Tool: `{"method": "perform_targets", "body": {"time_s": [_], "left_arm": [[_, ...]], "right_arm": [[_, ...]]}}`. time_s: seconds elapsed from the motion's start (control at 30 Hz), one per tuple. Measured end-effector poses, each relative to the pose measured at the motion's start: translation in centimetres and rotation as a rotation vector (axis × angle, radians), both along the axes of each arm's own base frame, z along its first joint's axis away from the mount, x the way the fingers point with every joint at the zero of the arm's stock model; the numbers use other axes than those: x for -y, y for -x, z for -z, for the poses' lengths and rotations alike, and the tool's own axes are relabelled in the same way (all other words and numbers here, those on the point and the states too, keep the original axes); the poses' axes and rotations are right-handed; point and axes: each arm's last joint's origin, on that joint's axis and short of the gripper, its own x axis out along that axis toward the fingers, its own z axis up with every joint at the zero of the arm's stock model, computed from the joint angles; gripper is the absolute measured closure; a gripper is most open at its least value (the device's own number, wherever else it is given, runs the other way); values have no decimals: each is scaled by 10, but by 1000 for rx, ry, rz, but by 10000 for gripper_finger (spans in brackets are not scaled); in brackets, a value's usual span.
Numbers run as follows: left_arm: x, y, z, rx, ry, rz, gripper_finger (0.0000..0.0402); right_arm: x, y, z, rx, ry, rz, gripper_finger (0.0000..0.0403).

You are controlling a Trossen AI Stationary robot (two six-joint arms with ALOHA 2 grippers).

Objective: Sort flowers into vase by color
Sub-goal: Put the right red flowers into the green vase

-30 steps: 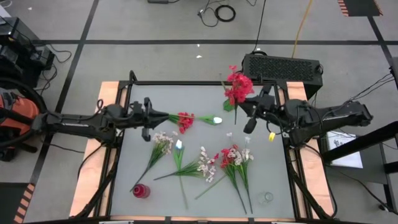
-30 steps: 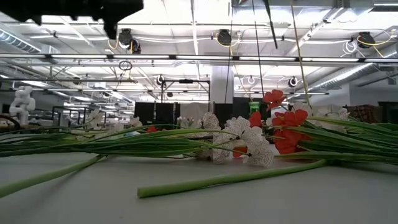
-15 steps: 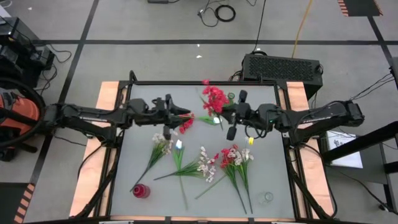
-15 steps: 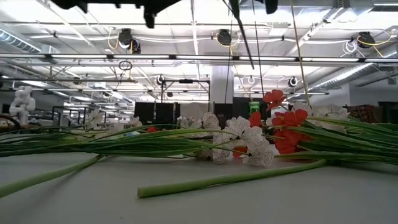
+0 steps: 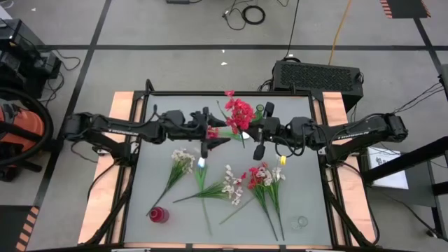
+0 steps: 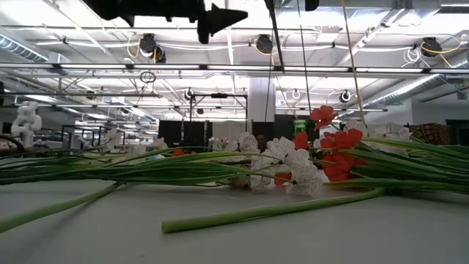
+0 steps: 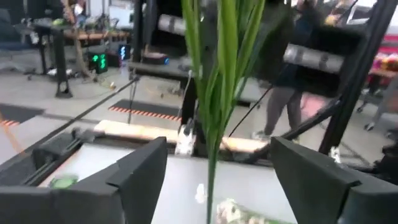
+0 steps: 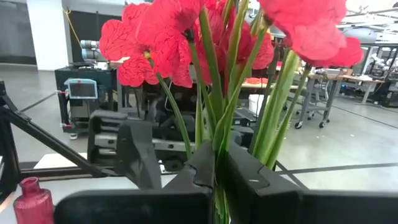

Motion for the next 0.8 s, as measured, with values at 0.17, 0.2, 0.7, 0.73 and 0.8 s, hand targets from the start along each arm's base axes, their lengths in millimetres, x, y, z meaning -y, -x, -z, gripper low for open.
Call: {"method": "perform_targets", "body": {"time_s": [0.17, 0.2, 0.7, 0.73, 0.8], "left_arm": [[-4, -19, -6, 27, -13, 25, 107], [-4, -24, -8, 27, -26, 43, 107], [-9, -48, -12, 17, -136, 136, 202], [-10, -47, -12, 19, -136, 165, 224], [-14, -47, -12, 18, -115, 198, 268]], "right_arm": [[0, 0, 0, -2, -6, -1, 394], [0, 0, 0, -2, -6, -2, 394], [-1, 0, 2, -18, -30, -4, 394], [-1, 0, 2, -18, -31, -5, 394], [-1, 0, 2, -17, -32, -9, 394]]}}
